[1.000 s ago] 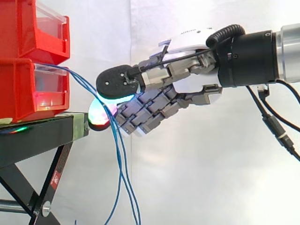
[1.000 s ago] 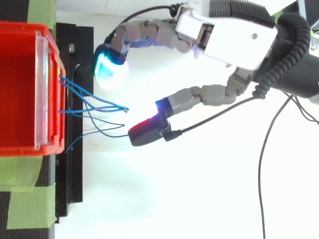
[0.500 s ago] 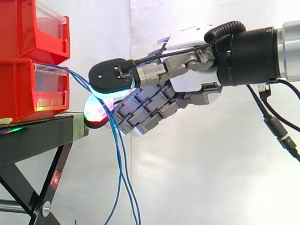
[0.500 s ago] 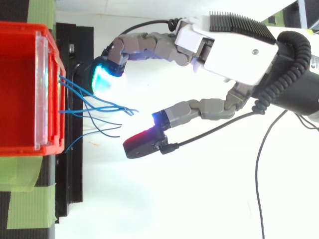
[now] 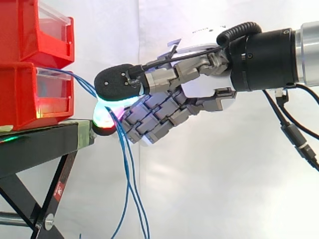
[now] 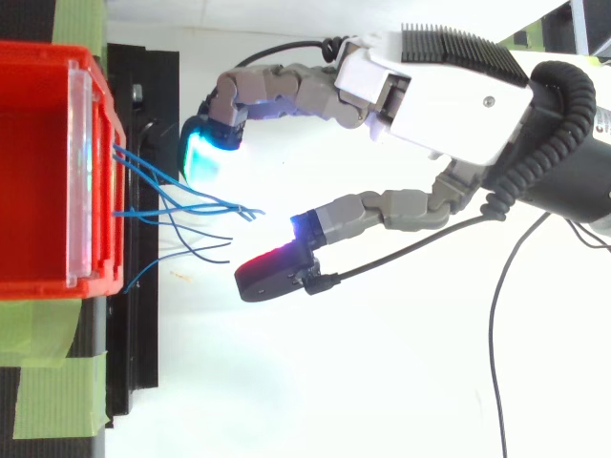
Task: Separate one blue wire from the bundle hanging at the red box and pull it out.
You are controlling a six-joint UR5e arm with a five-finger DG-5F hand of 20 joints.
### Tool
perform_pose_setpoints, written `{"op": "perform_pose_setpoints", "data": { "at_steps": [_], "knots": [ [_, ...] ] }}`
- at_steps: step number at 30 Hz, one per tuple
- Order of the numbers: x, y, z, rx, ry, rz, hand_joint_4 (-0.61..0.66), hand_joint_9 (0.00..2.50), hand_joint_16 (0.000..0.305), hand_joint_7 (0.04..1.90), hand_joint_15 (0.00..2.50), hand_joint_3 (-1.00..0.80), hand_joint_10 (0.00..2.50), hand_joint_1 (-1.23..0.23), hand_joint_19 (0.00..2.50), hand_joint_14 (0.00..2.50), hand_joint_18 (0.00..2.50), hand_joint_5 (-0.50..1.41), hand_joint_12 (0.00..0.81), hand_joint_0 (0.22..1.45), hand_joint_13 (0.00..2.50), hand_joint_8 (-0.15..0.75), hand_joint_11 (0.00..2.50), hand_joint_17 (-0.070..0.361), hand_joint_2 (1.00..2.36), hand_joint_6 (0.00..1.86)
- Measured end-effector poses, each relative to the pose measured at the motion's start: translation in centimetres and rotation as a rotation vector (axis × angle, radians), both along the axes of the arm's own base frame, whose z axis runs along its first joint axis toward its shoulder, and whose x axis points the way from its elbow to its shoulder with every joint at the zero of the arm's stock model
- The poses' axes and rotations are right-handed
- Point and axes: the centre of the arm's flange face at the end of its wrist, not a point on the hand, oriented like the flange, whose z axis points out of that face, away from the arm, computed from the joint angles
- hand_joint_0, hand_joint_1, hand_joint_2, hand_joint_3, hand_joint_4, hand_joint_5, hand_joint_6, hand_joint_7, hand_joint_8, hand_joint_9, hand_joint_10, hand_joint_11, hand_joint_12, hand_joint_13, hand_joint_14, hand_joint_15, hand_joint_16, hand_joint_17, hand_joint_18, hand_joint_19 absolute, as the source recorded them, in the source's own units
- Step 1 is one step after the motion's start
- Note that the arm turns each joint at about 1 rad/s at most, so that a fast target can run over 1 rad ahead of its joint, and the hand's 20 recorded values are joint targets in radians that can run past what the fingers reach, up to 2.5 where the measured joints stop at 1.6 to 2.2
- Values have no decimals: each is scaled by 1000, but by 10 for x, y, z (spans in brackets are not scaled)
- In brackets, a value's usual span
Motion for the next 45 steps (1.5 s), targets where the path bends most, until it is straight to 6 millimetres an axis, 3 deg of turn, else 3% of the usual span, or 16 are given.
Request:
{"op": "perform_pose_setpoints", "data": {
  "at_steps": [45],
  "knots": [
    [7,1,0,64,-63,12,225,676,54,1136,358,-490,10,-777,323,12,593,-135,418,603,614,324,343,121,1000,562]
  ]
}}
